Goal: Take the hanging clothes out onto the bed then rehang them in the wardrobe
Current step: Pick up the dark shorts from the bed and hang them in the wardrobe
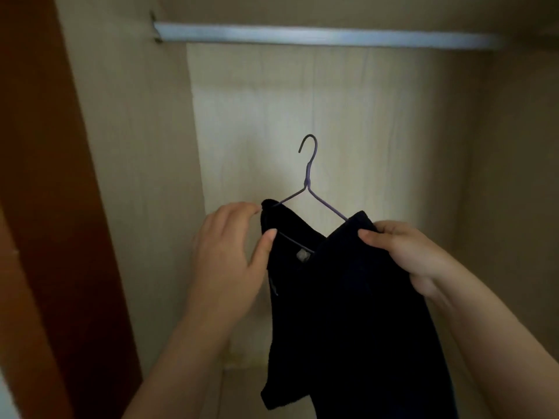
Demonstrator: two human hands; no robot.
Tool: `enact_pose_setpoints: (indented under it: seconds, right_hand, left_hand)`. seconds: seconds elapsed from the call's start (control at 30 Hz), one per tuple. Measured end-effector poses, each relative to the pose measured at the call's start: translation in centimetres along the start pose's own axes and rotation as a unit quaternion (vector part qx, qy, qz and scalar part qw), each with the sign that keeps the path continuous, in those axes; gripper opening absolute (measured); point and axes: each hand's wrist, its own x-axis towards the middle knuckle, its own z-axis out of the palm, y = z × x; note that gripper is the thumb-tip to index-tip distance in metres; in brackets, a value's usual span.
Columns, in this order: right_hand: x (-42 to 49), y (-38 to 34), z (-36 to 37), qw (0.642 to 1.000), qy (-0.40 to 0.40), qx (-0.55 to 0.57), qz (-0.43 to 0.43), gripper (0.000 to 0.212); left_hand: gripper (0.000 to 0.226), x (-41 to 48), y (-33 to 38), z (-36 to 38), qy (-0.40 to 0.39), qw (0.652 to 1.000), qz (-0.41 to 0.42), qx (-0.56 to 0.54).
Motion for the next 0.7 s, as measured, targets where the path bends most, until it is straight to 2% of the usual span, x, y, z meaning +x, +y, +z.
enact_pose_setpoints:
  seconds: [0.13, 0.33, 0.53, 0.7]
  right_hand:
    - [0.1, -3.7, 3.1, 0.999, -0.005, 0.025, -0.038, 0.017]
    - [0.9, -8.4, 6.9, 0.992, 0.02, 0.038, -0.115, 0.017]
    - [3.7, -12.1, 11.0, 0.982, 0.052, 0.009, -0.181, 0.02]
    - [6.8, -14.0, 14.0, 0.964, 0.103, -0.027, -0.245, 0.026]
  left_hand:
    - [0.037, 2.2, 0.6, -5.3, 0.056, 0.994, 0.074, 0.055]
    - [0.028, 4.2, 0.4, -10.8, 0.162, 0.959, 0.206, 0.106]
    - [0.029, 4.5, -1.7, -13.5, 0.197, 0.947, 0.192, 0.168]
    - [0.054, 5.1, -3.9, -14.4, 0.163, 0.947, 0.13, 0.245]
